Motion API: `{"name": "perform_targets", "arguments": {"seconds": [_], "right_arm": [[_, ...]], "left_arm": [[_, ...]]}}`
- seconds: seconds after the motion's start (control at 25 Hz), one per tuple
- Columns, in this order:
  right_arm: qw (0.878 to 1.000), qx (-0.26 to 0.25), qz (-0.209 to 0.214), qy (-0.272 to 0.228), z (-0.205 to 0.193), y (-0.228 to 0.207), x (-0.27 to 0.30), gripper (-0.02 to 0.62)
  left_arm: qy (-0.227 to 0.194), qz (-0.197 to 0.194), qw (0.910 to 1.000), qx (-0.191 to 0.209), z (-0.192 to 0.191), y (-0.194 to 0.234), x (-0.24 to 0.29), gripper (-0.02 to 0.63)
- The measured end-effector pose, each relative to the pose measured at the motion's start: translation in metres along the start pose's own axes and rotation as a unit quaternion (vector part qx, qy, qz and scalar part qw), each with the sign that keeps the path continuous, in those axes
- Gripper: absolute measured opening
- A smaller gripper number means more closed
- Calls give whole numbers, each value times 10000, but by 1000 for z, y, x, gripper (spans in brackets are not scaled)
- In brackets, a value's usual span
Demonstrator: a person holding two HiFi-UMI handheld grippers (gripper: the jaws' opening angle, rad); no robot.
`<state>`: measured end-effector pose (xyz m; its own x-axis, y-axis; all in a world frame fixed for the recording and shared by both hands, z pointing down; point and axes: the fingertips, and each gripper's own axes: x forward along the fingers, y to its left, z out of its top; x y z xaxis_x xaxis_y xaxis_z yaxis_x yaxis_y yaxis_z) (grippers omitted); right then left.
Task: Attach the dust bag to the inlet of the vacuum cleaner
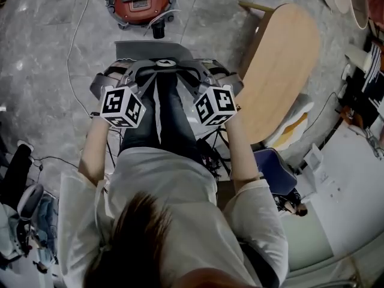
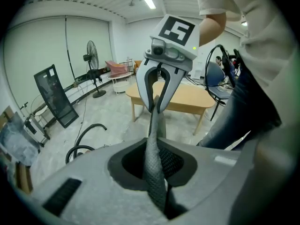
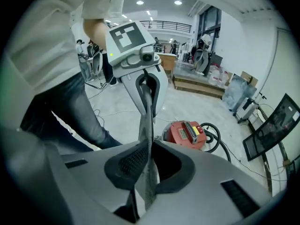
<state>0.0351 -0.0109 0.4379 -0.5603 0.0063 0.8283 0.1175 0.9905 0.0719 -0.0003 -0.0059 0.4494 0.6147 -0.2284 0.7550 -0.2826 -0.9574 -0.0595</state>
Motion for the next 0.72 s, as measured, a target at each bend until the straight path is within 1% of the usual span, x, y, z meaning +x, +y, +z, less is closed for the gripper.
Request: {"name": "perform_targets", "arguments": {"seconds": [0.08,0.28,0.4,0.52,0.6,0.72], "right_arm": [[9999,-67,75,0,-13,3,18,34],[9998,-52,214,-16,-42,10,57,30],[9998,21,216,9,-60,8,81,29],[9997,74,236,55,-76,1,106,28],[9996,84,267,100,-88,-1,123,28],[9993,57,336,176,-105,2,149,28]], "left_arm": [[54,-2,10000,-73,-14,-3,17,38],[174,-70,9997,-173,-45,-10,56,38],[163,19,9994,-291,-64,-7,81,38],[167,71,9986,-506,-83,0,105,39],[221,28,9976,-650,-97,2,122,40],[330,-48,9970,-702,-117,-2,146,38]]}}
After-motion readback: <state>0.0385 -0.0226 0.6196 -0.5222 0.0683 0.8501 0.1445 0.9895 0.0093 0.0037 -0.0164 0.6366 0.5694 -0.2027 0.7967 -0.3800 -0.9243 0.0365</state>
